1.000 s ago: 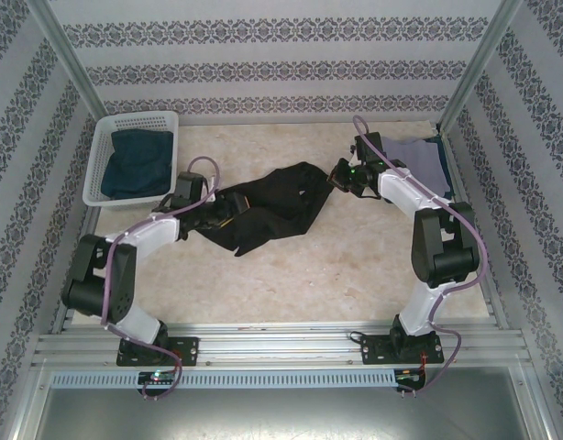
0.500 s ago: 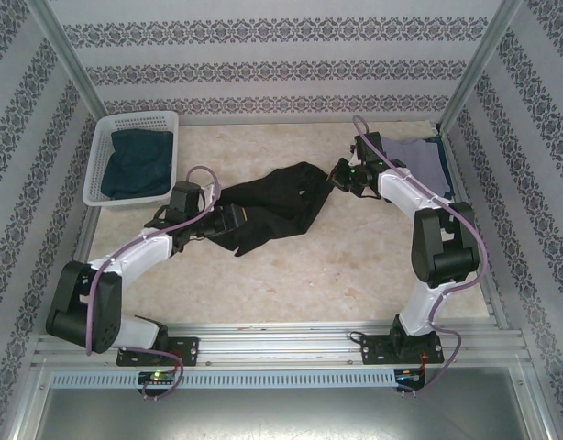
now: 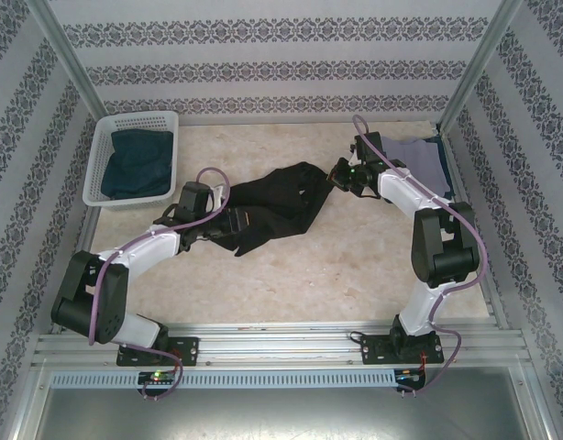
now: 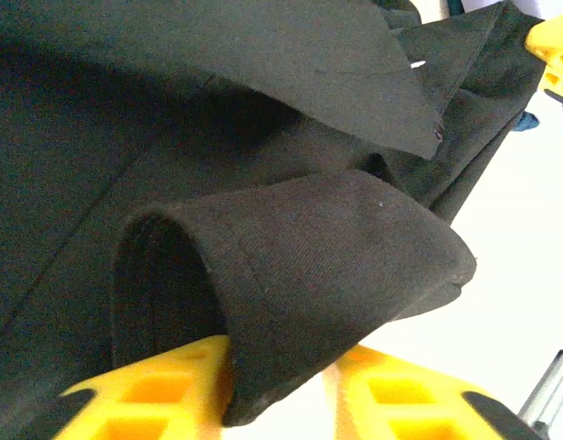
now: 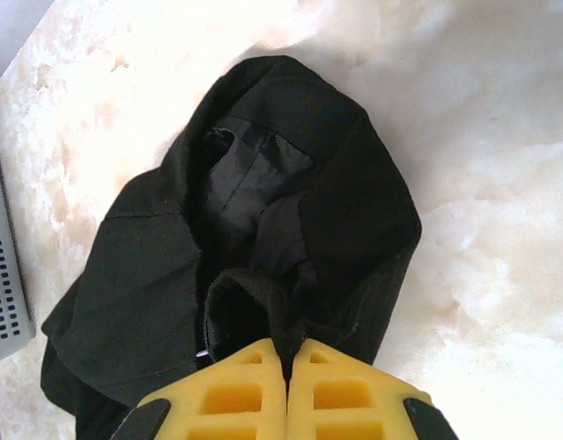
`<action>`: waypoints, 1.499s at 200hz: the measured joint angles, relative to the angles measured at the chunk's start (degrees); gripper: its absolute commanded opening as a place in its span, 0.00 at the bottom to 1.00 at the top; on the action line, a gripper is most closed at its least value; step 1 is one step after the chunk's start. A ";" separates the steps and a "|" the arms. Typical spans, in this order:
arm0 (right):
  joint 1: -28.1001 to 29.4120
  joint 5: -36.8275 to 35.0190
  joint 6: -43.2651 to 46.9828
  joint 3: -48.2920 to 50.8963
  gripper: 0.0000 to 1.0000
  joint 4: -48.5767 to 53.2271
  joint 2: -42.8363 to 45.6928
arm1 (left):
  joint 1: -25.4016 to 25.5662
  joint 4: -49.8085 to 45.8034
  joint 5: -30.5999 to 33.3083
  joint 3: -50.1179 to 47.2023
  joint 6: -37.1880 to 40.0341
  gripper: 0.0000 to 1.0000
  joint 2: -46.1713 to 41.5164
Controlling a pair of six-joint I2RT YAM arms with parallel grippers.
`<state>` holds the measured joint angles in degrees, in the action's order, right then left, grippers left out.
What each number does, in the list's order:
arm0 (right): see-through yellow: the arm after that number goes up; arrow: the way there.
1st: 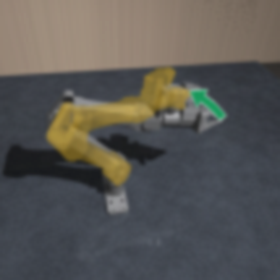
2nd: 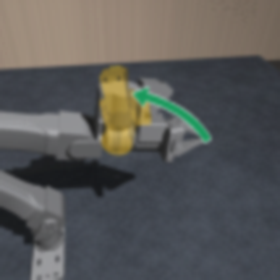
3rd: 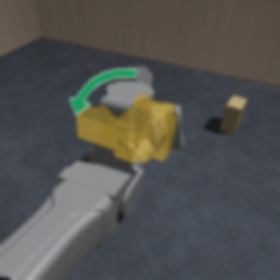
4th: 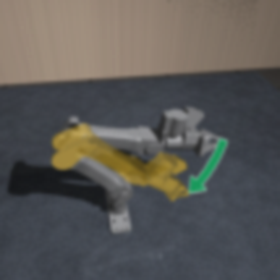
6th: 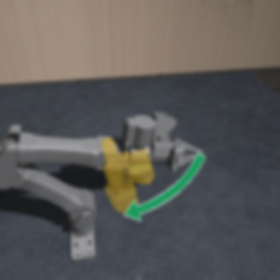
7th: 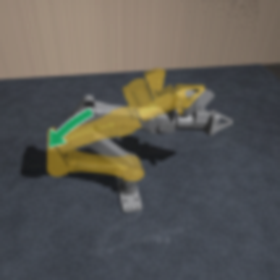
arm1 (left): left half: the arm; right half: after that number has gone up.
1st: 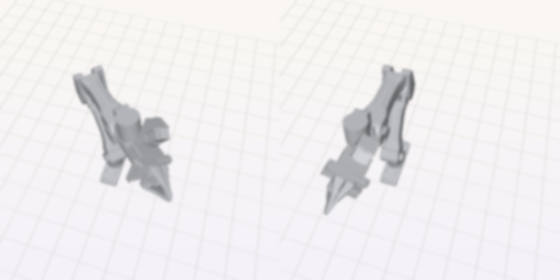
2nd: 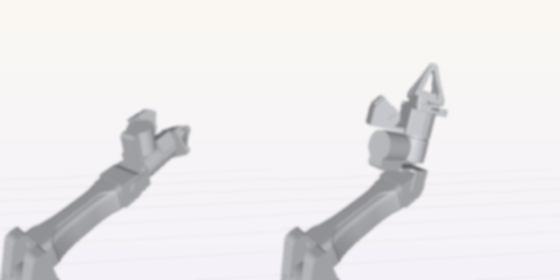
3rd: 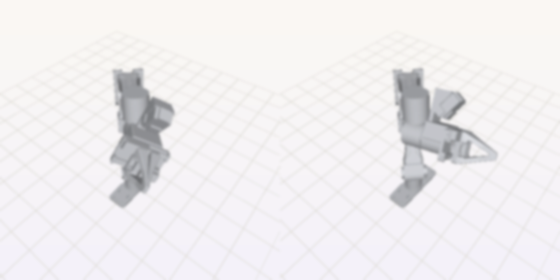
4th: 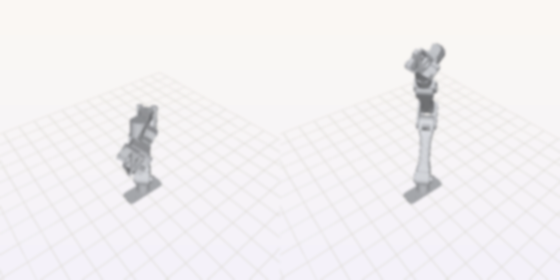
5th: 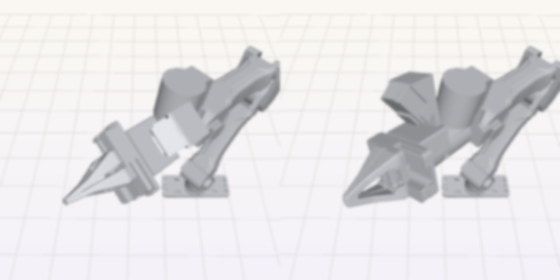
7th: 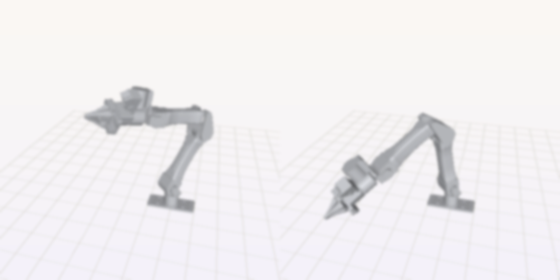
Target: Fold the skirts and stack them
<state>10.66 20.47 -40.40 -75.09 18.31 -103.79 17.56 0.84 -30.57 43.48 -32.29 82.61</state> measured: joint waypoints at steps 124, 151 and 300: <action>-10.01 4.59 -2.49 -3.13 0.00 5.75 27.89 | -1.51 -23.91 19.67 22.32 7.72 0.00 -24.52; -10.03 6.14 -7.23 -4.50 0.00 2.49 33.05 | -1.51 -26.56 21.51 30.18 9.57 0.00 -23.67; -6.75 3.85 -15.50 -37.38 0.00 -11.45 -0.81 | -11.19 -27.96 23.37 96.00 20.83 0.00 28.59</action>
<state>3.90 24.32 -55.90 -112.46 6.85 -104.60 6.37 -27.11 -7.20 139.48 -11.46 111.20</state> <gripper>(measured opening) 0.057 0.064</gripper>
